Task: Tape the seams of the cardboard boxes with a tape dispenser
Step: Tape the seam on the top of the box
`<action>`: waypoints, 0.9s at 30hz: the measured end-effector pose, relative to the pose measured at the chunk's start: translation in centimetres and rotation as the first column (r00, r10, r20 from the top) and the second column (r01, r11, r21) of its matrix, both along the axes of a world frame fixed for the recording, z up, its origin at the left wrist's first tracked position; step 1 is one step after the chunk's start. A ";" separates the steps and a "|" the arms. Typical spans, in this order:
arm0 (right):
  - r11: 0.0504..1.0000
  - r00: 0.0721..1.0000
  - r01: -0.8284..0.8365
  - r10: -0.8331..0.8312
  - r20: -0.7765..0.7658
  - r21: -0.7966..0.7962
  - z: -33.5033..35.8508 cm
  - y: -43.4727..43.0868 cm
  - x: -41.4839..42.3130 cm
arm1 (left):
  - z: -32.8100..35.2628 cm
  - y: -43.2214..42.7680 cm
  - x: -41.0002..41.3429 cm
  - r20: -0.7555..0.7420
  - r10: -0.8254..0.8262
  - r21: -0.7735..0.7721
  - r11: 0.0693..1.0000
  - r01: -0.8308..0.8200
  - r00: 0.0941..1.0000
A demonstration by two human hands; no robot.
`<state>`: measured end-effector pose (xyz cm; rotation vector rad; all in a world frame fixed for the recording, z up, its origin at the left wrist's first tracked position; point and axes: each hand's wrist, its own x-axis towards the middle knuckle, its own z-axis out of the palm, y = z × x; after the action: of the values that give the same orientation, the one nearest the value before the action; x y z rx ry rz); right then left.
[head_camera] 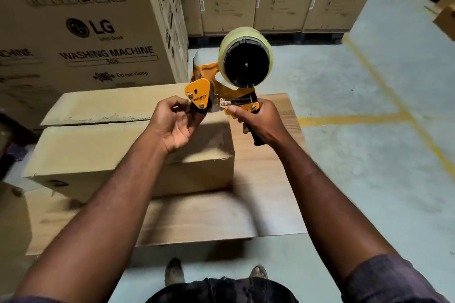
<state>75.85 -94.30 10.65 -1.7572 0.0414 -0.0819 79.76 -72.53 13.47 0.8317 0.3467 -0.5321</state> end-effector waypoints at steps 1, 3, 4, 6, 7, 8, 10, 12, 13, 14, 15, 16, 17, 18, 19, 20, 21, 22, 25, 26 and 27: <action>0.999 1.000 -0.012 0.012 0.011 -0.031 0.5 1.3 0.3 | 0.2 1.9 0.2 -0.014 -0.019 -0.026 0.999 0.019 1.000; 0.996 0.999 -0.042 0.044 0.028 -0.077 1.6 3.7 0.9 | 0.7 5.1 0.4 -0.019 -0.075 -0.057 0.996 0.074 0.997; 0.994 0.997 -0.062 0.066 0.036 -0.094 2.2 5.1 1.3 | 1.1 6.7 0.5 -0.014 -0.086 -0.059 0.995 0.085 0.996; 0.986 0.994 -0.092 0.098 0.039 -0.137 3.2 8.0 2.2 | 1.5 9.7 0.9 0.000 -0.047 -0.026 0.999 0.047 0.999; 0.982 0.993 -0.102 0.110 0.043 -0.158 3.8 9.4 2.7 | 1.6 11.1 1.2 0.004 -0.006 0.002 1.000 0.006 1.000; 0.979 0.991 -0.111 0.121 0.050 -0.171 4.1 10.6 3.1 | 1.6 12.2 1.3 0.001 0.033 0.041 0.999 -0.033 0.999; 0.973 0.988 -0.129 0.143 0.060 -0.193 4.5 13.5 4.0 | 1.1 15.2 1.7 -0.003 0.076 0.080 0.994 -0.076 0.997; 0.961 0.985 -0.148 0.165 0.056 -0.232 4.5 16.6 5.0 | 0.4 18.5 2.1 0.016 0.105 0.133 0.985 -0.106 0.994; 0.952 0.982 -0.158 0.178 0.054 -0.261 4.3 18.0 5.4 | -0.2 20.1 2.5 0.038 0.115 0.190 0.974 -0.120 0.993; 0.940 0.980 -0.167 0.192 0.058 -0.299 4.0 19.6 5.9 | -0.6 22.0 2.9 0.075 0.120 0.256 0.957 -0.135 0.990; 0.926 0.978 -0.168 0.199 0.060 -0.338 3.7 21.2 6.4 | -1.1 23.9 3.4 0.125 0.121 0.324 0.933 -0.156 0.985; 0.907 0.976 -0.172 0.209 0.057 -0.385 3.2 22.7 6.9 | -1.5 25.6 3.8 0.173 0.119 0.407 0.895 -0.181 0.978; 0.883 0.974 -0.182 0.222 0.042 -0.432 2.8 24.1 7.3 | -1.9 27.4 4.1 0.215 0.107 0.480 0.854 -0.201 0.971; 0.860 0.971 -0.196 0.237 0.029 -0.472 2.5 25.2 7.7 | -2.1 28.8 4.2 0.234 0.084 0.561 0.802 -0.205 0.969; 0.839 0.969 -0.202 0.246 0.020 -0.506 2.2 26.5 8.1 | -2.3 30.3 4.2 0.245 0.043 0.645 0.739 -0.196 0.969; 0.824 0.968 -0.206 0.252 0.016 -0.529 2.0 27.7 8.4 | -2.3 31.6 4.2 0.252 -0.012 0.719 0.672 -0.179 0.968; 0.814 0.965 -0.211 0.260 0.015 -0.540 2.0 28.8 8.8 | -2.6 32.8 4.3 0.261 -0.067 0.775 0.609 -0.168 0.963; 0.806 0.963 -0.220 0.270 0.010 -0.550 1.9 29.7 9.3 | -2.7 33.8 4.4 0.264 -0.095 0.803 0.573 -0.164 0.960; 0.760 0.958 -0.225 0.286 0.002 -0.610 2.1 31.8 10.9 | -3.9 37.0 6.2 0.261 -0.058 0.831 0.522 -0.193 0.964; 0.742 0.957 -0.227 0.289 -0.004 -0.631 2.2 32.2 11.5 | -4.2 37.9 6.7 0.257 -0.031 0.826 0.525 -0.203 0.966; 0.726 0.957 -0.229 0.291 -0.012 -0.648 2.2 32.6 12.1 | -4.7 38.8 7.2 0.259 0.006 0.813 0.538 -0.222 0.966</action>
<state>87.93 -61.66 12.80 -2.4364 -0.3455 0.0391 86.94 -33.72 8.81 1.7989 0.4466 -0.0938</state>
